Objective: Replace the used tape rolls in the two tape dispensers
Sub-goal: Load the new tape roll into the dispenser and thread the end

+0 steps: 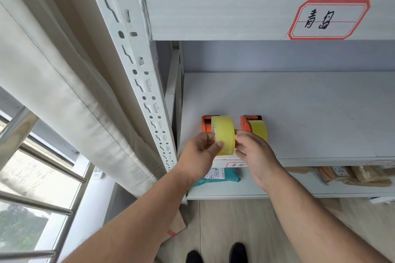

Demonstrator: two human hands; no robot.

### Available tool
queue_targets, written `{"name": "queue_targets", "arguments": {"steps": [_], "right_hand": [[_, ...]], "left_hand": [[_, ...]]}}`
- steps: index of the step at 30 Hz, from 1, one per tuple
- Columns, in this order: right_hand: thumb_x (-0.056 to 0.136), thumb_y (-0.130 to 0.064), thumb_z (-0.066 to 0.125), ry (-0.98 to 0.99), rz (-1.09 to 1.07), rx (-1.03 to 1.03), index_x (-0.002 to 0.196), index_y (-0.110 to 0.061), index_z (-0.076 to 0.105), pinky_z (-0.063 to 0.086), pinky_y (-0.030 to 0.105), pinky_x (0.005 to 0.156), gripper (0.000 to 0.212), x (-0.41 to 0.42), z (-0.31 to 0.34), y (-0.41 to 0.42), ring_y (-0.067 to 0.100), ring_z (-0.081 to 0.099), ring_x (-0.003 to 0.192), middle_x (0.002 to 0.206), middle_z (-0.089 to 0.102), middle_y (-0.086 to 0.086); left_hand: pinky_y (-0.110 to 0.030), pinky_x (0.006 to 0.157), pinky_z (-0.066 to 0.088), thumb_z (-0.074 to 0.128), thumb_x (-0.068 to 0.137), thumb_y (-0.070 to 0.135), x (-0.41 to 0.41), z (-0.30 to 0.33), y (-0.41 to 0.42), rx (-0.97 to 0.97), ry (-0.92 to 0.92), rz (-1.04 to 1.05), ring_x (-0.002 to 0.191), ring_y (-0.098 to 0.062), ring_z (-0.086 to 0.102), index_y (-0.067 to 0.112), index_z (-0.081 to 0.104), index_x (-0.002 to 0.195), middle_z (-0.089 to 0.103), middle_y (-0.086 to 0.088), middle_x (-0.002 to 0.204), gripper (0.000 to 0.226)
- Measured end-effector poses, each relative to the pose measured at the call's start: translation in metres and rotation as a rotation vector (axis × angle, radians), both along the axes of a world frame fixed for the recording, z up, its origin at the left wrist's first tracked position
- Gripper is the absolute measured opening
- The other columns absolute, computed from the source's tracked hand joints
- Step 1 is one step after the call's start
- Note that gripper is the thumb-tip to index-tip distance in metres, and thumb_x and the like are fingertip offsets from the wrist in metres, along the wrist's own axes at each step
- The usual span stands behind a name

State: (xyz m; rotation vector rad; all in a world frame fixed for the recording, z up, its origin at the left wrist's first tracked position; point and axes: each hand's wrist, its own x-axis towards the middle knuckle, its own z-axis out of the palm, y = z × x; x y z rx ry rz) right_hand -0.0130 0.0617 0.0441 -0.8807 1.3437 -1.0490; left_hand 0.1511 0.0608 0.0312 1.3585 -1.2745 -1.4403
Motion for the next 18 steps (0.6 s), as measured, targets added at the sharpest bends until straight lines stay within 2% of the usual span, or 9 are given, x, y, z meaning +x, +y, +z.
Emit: {"name": "queue_targets", "arguments": {"steps": [2,4,5,8,11,15,18], "right_hand": [[0.105,-0.028,0.058,0.01,-0.023,0.0,0.087,-0.028,0.084,0.052,0.051,0.11,0.032,-0.001,0.001,-0.004,0.033,0.075,0.108,0.101,0.083,0.009],[0.103,-0.034,0.064,0.052,-0.017,0.004,0.09,-0.025,0.084,0.055,0.055,0.107,0.026,-0.001,0.0,-0.006,0.03,0.077,0.101,0.097,0.084,0.006],[0.102,-0.033,0.066,0.076,-0.02,0.006,0.092,-0.022,0.083,0.056,0.057,0.105,0.023,-0.001,-0.001,-0.007,0.029,0.078,0.099,0.095,0.085,0.004],[0.103,-0.024,0.065,0.081,-0.041,0.024,0.095,-0.016,0.08,0.059,0.057,0.101,0.019,-0.002,-0.006,-0.008,0.026,0.079,0.09,0.091,0.084,0.004],[0.105,-0.019,0.063,0.074,-0.057,0.029,0.098,-0.013,0.079,0.06,0.057,0.099,0.018,-0.003,-0.01,-0.006,0.024,0.079,0.088,0.093,0.084,0.006],[0.103,-0.021,0.066,0.076,-0.104,0.055,0.1,-0.014,0.08,0.06,0.057,0.098,0.016,-0.006,-0.021,-0.012,0.03,0.079,0.101,0.101,0.084,0.007],[0.103,-0.021,0.067,0.035,-0.137,0.109,0.101,-0.015,0.079,0.062,0.055,0.095,0.014,-0.012,-0.028,-0.022,0.032,0.079,0.102,0.105,0.083,0.008]], "left_hand": [[-0.016,0.076,0.051,0.065,0.103,0.014,0.0,-0.005,0.001,-0.002,-0.022,-0.043,0.077,-0.006,0.062,0.009,0.069,0.099,0.072,0.002,0.083,0.008],[-0.012,0.071,0.044,0.065,0.102,0.013,-0.001,-0.008,0.003,-0.003,-0.055,-0.08,0.067,-0.001,0.052,0.018,0.063,0.084,0.06,0.02,0.067,0.019],[-0.012,0.07,0.043,0.066,0.102,0.013,-0.001,-0.012,0.003,-0.009,-0.078,-0.089,0.065,-0.001,0.05,0.018,0.062,0.082,0.057,0.022,0.065,0.02],[-0.018,0.081,0.05,0.069,0.1,0.017,0.0,-0.016,0.002,-0.045,-0.103,-0.101,0.077,-0.009,0.059,0.008,0.068,0.096,0.065,0.012,0.081,0.01],[-0.02,0.093,0.056,0.072,0.098,0.019,0.004,-0.018,0.0,-0.028,-0.08,-0.116,0.095,-0.01,0.071,0.012,0.073,0.109,0.076,0.004,0.1,0.013],[-0.019,0.094,0.054,0.07,0.1,0.019,0.01,-0.025,-0.011,0.033,-0.086,0.03,0.108,-0.016,0.071,0.015,0.069,0.12,0.076,-0.001,0.112,0.021],[-0.015,0.086,0.055,0.065,0.102,0.02,0.01,-0.029,-0.028,0.031,-0.193,0.18,0.101,-0.013,0.07,0.014,0.067,0.126,0.074,0.001,0.113,0.025]]}}
